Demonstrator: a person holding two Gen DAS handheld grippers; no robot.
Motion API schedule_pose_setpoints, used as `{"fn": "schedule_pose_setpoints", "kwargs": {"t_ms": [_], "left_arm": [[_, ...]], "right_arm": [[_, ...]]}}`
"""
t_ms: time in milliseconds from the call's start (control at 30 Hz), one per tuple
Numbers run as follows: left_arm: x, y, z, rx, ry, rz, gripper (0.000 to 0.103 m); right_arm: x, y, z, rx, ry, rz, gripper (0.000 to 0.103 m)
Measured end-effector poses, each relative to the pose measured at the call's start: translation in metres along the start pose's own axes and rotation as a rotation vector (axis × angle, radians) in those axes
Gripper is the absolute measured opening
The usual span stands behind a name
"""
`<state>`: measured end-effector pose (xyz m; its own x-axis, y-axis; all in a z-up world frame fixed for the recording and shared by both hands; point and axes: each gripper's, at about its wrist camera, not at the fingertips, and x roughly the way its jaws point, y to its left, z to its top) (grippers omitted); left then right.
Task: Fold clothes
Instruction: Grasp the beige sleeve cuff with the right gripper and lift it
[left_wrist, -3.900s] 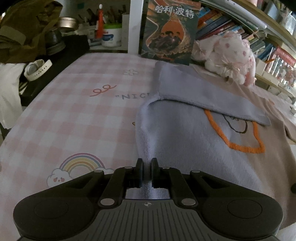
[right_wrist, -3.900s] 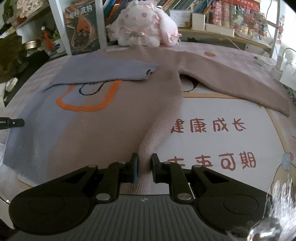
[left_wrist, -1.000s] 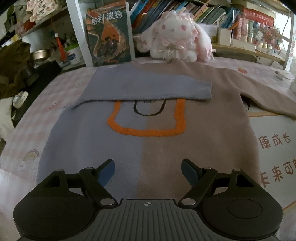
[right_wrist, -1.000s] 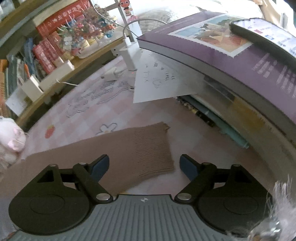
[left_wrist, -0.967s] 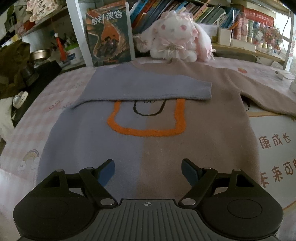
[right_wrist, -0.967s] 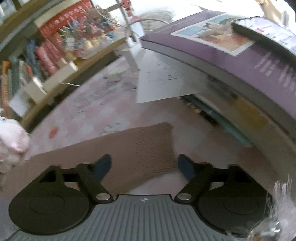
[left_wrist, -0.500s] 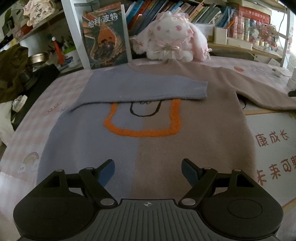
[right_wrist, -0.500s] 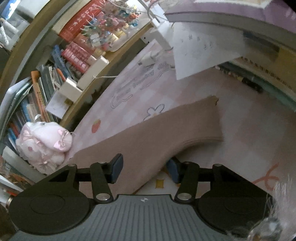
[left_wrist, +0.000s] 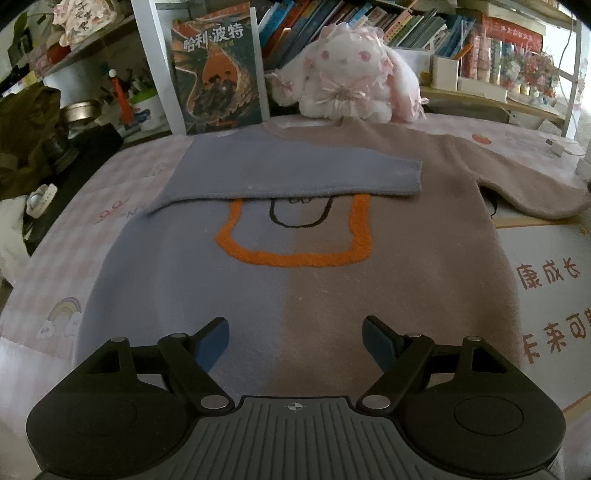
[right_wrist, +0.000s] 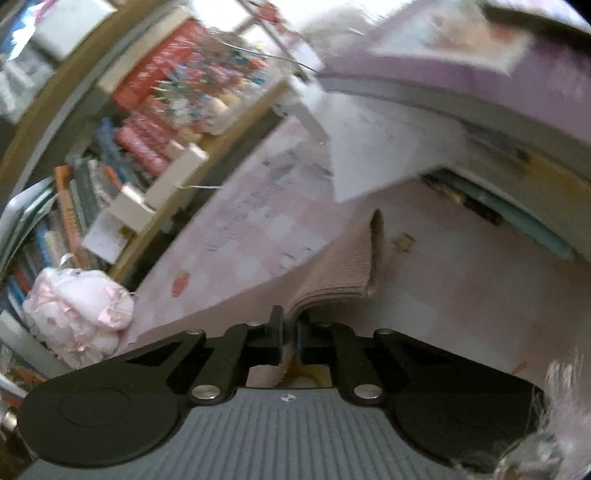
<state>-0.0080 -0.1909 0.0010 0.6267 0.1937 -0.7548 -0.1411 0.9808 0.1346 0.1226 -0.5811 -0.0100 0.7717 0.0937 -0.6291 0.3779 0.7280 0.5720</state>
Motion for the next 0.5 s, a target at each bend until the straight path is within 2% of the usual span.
{"fn": "schedule_pose_setpoints", "kwargs": {"t_ms": [167, 333, 500], "left_arm": [[-0.005, 0.017, -0.002, -0.012, -0.045, -0.013, 0.082], [-0.005, 0.046, -0.005, -0.034, -0.080, -0.035, 0.082], [-0.011, 0.085, -0.009, -0.033, -0.139, -0.059, 0.082]], "right_arm": [[-0.011, 0.042, -0.003, -0.075, -0.030, 0.104, 0.006], [-0.017, 0.105, -0.020, -0.157, -0.028, 0.247, 0.006], [-0.020, 0.171, -0.046, -0.221, -0.025, 0.331, 0.006]]}}
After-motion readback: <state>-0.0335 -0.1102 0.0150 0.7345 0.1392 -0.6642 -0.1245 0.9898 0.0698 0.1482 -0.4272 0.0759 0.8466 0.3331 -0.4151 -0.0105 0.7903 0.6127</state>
